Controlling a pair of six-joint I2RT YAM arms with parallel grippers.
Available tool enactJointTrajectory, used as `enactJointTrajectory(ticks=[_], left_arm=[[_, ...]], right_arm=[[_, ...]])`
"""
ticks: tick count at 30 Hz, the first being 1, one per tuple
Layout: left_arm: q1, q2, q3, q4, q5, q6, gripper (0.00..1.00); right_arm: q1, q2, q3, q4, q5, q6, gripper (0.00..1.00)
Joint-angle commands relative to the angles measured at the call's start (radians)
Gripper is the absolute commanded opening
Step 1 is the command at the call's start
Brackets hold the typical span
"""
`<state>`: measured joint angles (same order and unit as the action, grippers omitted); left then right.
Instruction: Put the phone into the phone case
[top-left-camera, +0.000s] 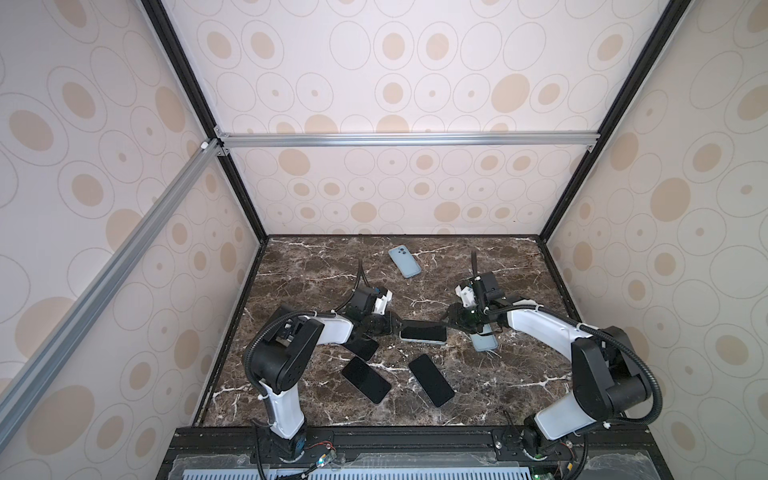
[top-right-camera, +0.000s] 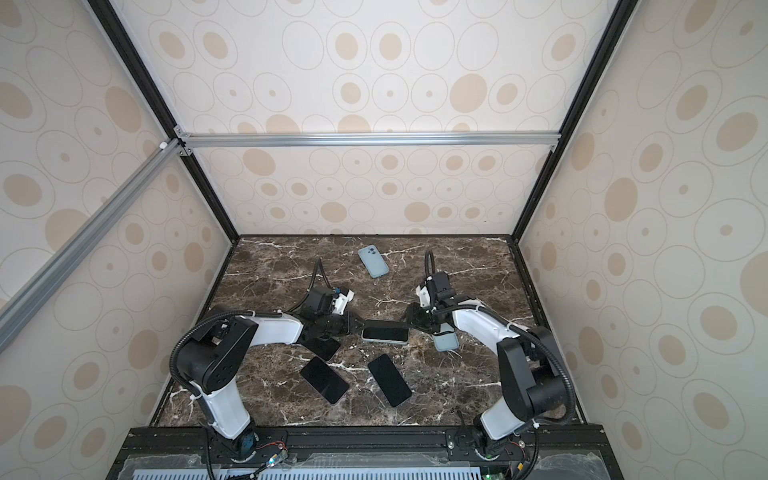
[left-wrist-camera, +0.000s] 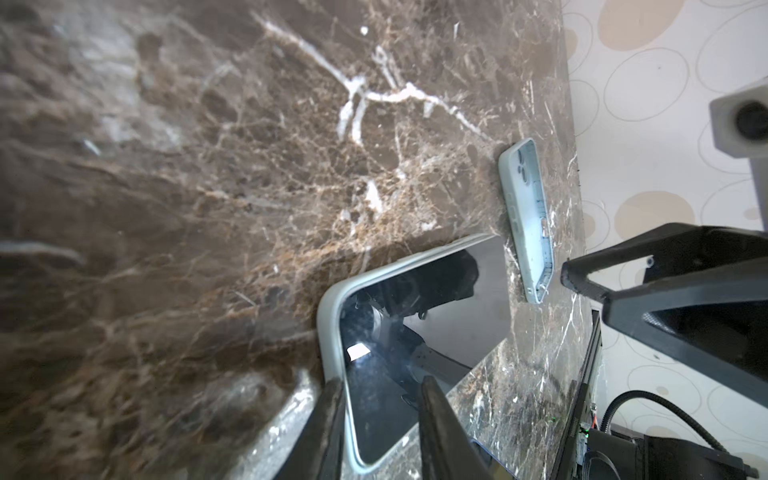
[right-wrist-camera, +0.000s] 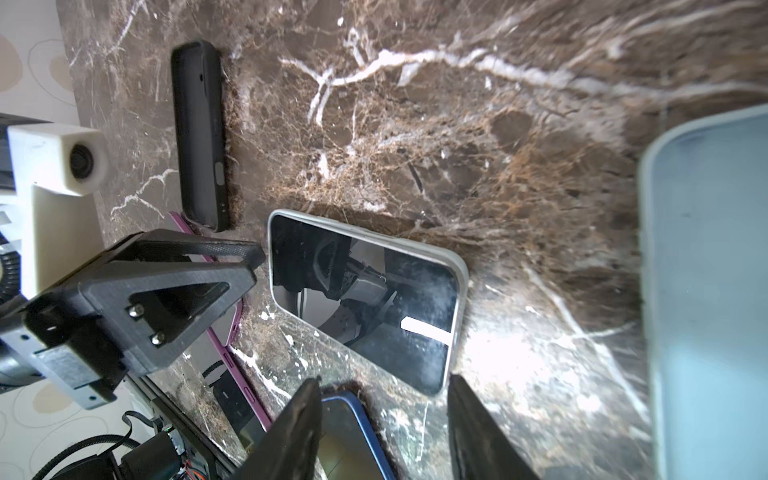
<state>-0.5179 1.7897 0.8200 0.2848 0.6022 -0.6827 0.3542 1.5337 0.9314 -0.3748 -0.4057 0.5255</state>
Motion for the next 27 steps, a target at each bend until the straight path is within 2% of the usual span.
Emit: enactJointTrajectory(ticks=[1, 8, 18, 27], left_arm=[[0.001, -0.051, 0.034, -0.063, -0.043, 0.071, 0.31], [0.001, -0.031, 0.039, -0.077, -0.033, 0.077, 0.32], [-0.001, 0.019, 0.029, -0.053, 0.009, 0.048, 0.31], [-0.003, 0.041, 0.031, -0.052, 0.02, 0.041, 0.3]], right_arm=[[0.006, -0.033, -0.025, -0.048, 0.044, -0.021, 0.51], [0.002, 0.005, -0.052, -0.025, 0.036, -0.021, 0.49], [0.002, 0.115, -0.054, 0.025, -0.028, -0.017, 0.35], [0.004, 0.146, -0.052, 0.028, -0.045, -0.028, 0.16]])
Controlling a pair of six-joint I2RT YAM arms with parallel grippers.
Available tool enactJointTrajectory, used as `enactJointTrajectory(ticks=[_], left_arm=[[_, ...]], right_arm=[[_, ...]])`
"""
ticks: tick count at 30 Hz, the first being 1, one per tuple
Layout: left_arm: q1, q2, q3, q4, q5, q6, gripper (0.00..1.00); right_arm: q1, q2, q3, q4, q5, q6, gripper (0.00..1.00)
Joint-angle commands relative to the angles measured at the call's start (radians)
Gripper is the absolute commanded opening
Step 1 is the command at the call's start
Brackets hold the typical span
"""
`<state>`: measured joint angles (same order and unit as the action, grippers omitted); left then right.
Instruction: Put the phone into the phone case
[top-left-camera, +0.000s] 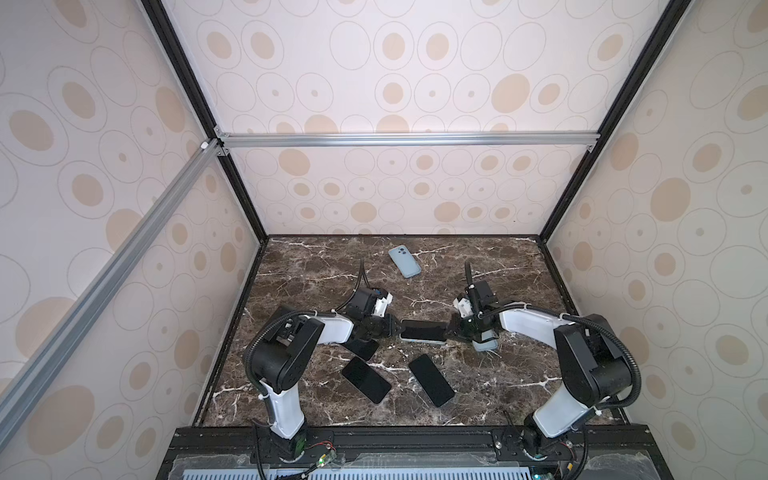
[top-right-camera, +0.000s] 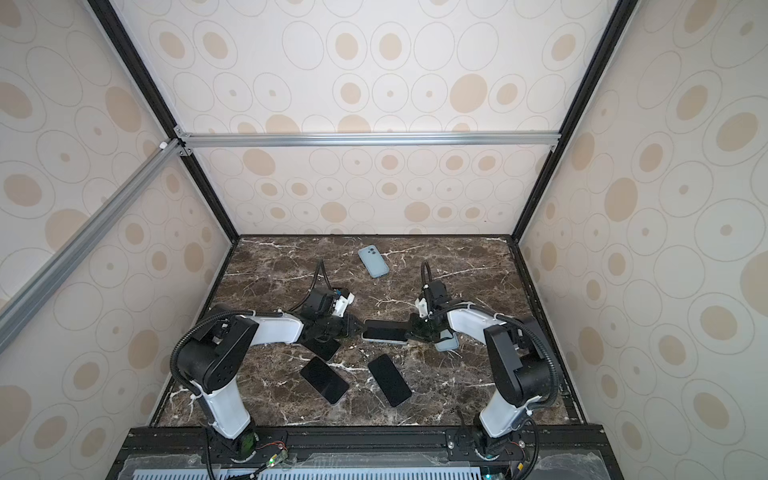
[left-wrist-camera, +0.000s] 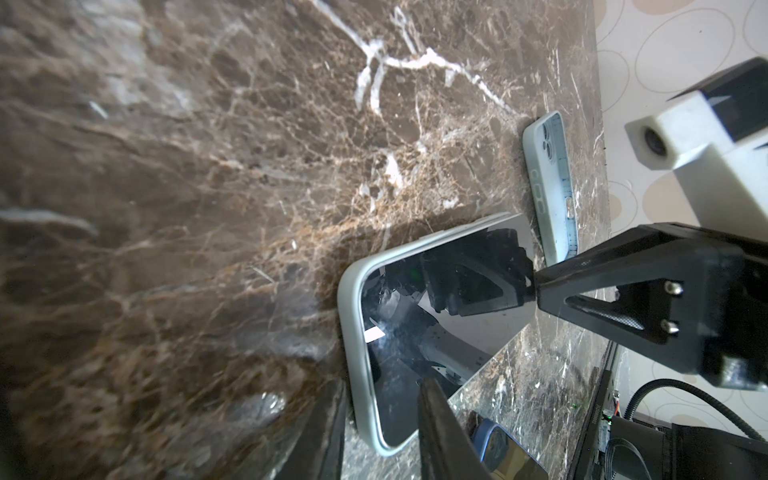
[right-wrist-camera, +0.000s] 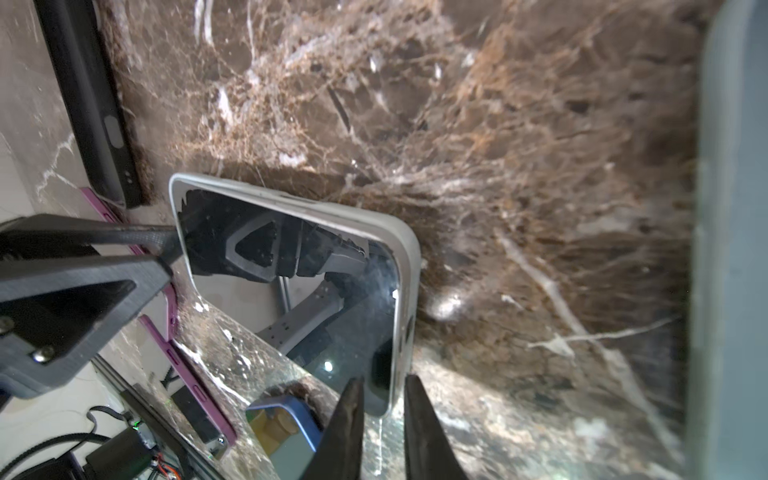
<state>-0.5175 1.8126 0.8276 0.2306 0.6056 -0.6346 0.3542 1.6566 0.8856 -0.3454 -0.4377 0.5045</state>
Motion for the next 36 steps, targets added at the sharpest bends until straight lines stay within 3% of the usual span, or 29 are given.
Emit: enactJointTrajectory(ticks=[1, 23, 36], left_arm=[[-0.004, 0.022, 0.025, 0.003, 0.019, -0.008, 0.29], [-0.051, 0.042, 0.011, 0.035, 0.049, -0.042, 0.2], [-0.064, 0.036, 0.001, 0.032, 0.033, -0.048, 0.17]], right_arm=[[0.004, 0.026, -0.005, 0.0, -0.015, -0.008, 0.16], [0.025, 0.058, -0.007, 0.056, -0.045, 0.025, 0.13], [0.068, 0.147, 0.006, 0.019, 0.024, 0.005, 0.1]])
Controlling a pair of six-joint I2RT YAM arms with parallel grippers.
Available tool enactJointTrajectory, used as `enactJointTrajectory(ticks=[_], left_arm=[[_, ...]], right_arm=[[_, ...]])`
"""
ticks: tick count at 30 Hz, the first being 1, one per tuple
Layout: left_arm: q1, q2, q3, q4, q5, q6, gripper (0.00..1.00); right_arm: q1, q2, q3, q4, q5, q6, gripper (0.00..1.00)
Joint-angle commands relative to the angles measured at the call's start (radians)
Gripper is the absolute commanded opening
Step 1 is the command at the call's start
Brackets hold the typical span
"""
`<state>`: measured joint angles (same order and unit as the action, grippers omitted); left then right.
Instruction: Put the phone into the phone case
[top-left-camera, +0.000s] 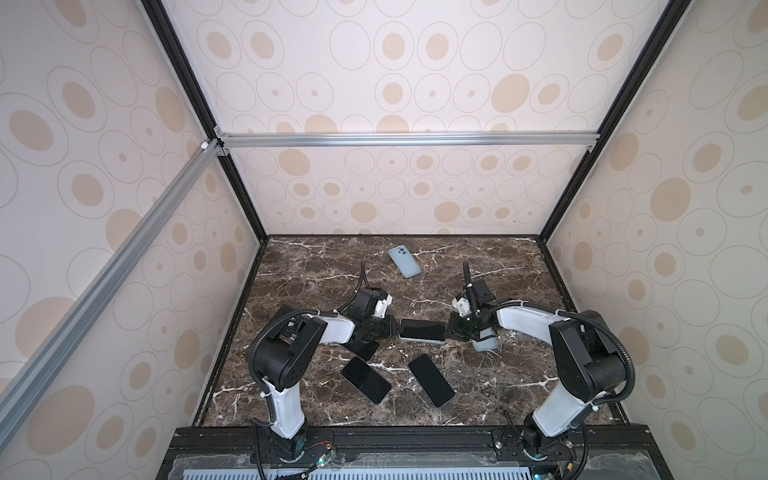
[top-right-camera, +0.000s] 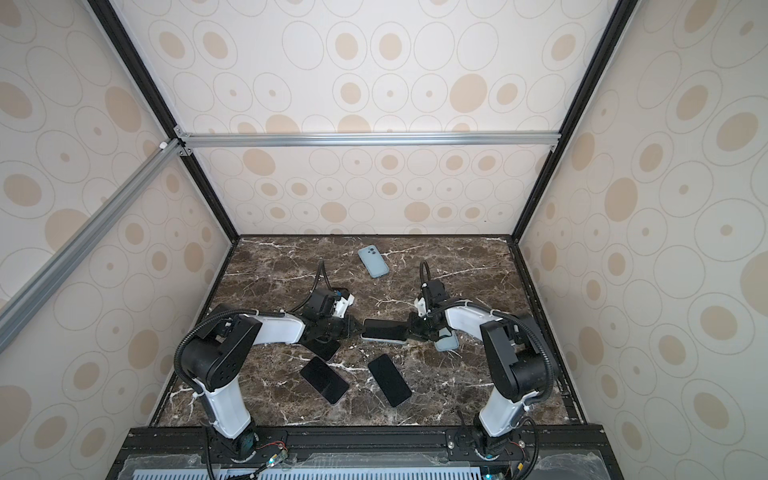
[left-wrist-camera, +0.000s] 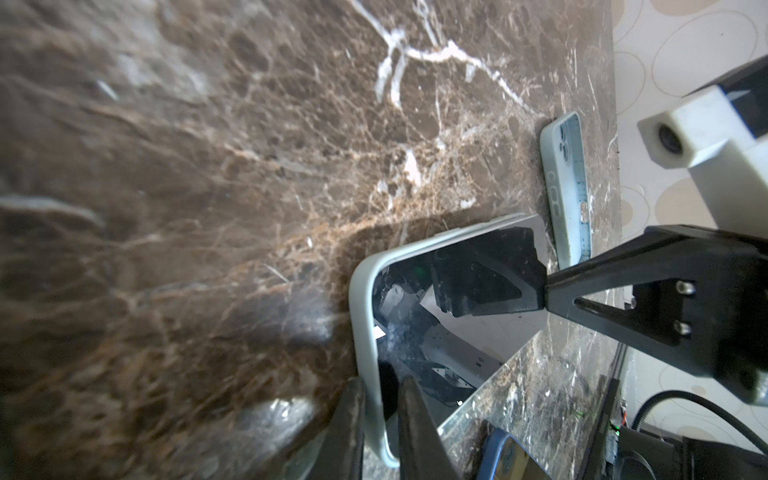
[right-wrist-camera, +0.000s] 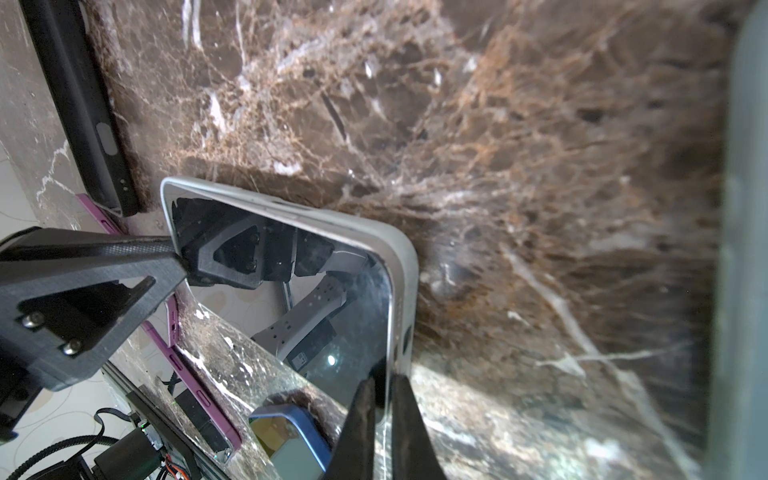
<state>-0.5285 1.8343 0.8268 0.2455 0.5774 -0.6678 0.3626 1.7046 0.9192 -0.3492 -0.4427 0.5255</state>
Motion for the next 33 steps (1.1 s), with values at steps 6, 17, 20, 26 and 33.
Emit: enactJointTrajectory(ticks=[6, 17, 20, 26, 33], left_arm=[[-0.054, 0.023, -0.004, 0.018, 0.052, -0.021, 0.16], [-0.059, 0.038, -0.013, 0.03, 0.057, -0.036, 0.16], [-0.06, 0.04, -0.013, 0.03, 0.058, -0.038, 0.16], [-0.059, 0.043, -0.013, 0.029, 0.062, -0.042, 0.16], [-0.059, 0.043, -0.013, 0.03, 0.064, -0.042, 0.16]], right_arm=[[0.084, 0.143, -0.036, 0.002, 0.078, -0.018, 0.1], [0.128, 0.261, -0.054, 0.028, 0.116, -0.002, 0.07], [0.132, 0.278, -0.06, 0.031, 0.128, 0.001, 0.07], [0.14, 0.319, -0.064, 0.044, 0.138, 0.003, 0.07], [0.154, 0.369, -0.059, 0.049, 0.153, 0.004, 0.07]])
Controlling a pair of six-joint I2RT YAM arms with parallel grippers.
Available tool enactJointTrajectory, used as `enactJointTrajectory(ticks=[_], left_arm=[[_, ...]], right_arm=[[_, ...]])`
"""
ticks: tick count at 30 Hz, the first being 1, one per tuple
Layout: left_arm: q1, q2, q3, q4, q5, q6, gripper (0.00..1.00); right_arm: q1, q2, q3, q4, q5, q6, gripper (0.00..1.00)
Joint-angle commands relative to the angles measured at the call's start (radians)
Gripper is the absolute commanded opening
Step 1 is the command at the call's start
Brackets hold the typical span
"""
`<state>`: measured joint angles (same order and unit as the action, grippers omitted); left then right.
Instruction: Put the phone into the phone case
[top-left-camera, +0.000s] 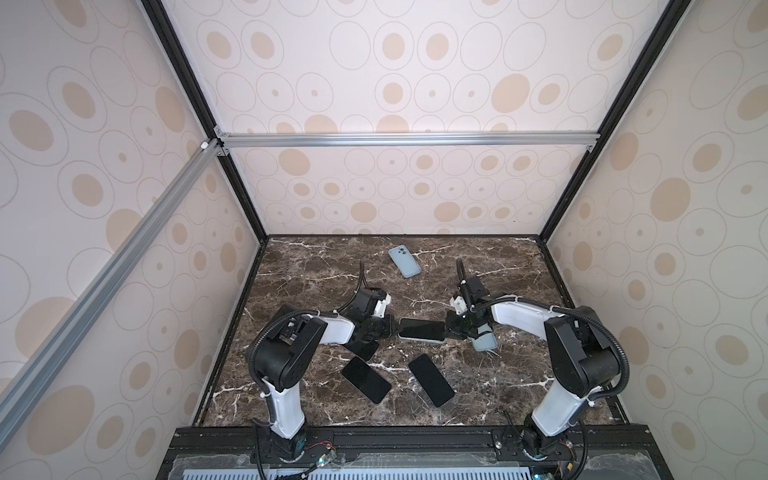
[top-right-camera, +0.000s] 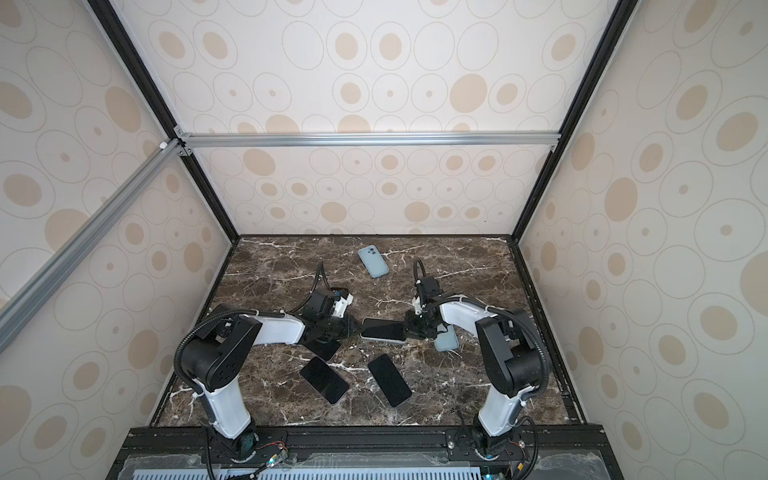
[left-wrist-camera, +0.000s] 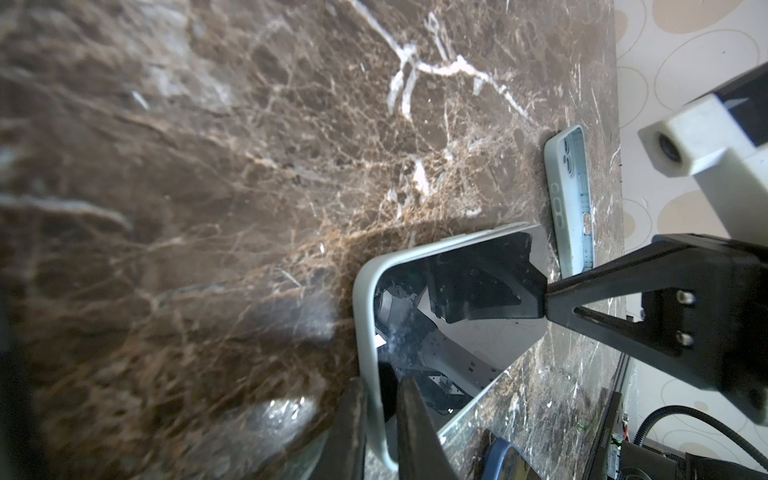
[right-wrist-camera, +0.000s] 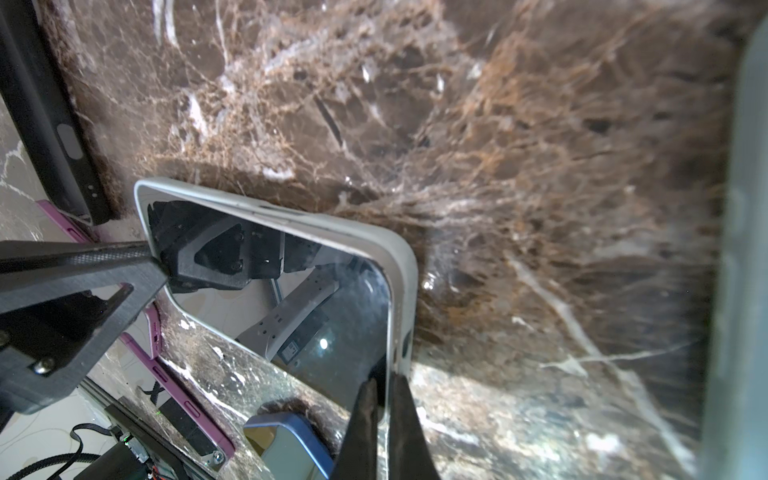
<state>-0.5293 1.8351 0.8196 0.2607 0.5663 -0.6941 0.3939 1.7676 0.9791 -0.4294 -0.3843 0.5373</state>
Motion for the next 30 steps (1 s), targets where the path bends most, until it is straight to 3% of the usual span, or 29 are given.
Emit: enactJointTrajectory(ticks=[1, 16, 30], left_arm=[[-0.058, 0.043, -0.007, 0.014, 0.076, -0.016, 0.16], [-0.058, 0.044, -0.007, 0.015, 0.075, -0.015, 0.16], [-0.06, 0.046, -0.006, 0.015, 0.077, -0.018, 0.15]], right_arm=[[0.125, 0.312, -0.119, 0.129, 0.099, -0.009, 0.07], [0.144, 0.41, -0.112, 0.147, 0.117, -0.015, 0.07], [0.162, 0.391, -0.09, 0.094, 0.16, -0.024, 0.07]])
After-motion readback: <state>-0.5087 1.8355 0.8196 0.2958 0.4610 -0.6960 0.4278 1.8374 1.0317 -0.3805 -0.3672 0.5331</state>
